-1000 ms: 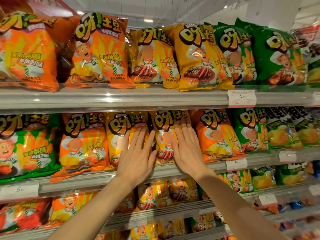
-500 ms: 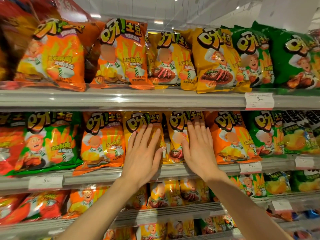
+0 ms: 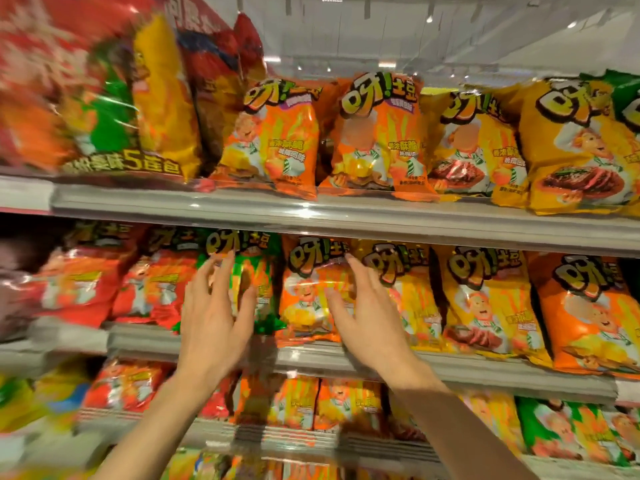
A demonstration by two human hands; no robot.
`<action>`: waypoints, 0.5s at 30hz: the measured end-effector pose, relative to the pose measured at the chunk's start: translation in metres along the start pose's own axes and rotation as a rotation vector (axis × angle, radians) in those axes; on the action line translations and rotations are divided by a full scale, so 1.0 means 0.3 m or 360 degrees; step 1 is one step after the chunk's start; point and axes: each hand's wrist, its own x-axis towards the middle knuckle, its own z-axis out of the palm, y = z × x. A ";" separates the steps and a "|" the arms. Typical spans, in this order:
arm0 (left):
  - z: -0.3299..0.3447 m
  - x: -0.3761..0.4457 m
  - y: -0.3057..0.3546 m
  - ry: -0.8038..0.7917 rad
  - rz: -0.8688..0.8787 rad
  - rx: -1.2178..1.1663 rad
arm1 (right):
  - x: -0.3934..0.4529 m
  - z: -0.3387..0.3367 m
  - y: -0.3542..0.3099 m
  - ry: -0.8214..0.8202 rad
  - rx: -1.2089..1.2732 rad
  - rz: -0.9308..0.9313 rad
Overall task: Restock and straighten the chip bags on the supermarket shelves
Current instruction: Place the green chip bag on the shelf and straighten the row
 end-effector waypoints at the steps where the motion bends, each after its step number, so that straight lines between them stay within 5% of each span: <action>1: -0.019 0.020 -0.040 0.0031 -0.0083 -0.0015 | 0.018 0.040 -0.029 -0.0058 0.0021 0.0036; 6: -0.066 0.110 -0.206 -0.0188 -0.0478 -0.0037 | 0.114 0.207 -0.160 -0.0248 -0.0054 0.0117; 15: -0.051 0.174 -0.245 -0.0509 -0.0596 -0.0188 | 0.171 0.358 -0.241 -0.0299 -0.0197 0.0286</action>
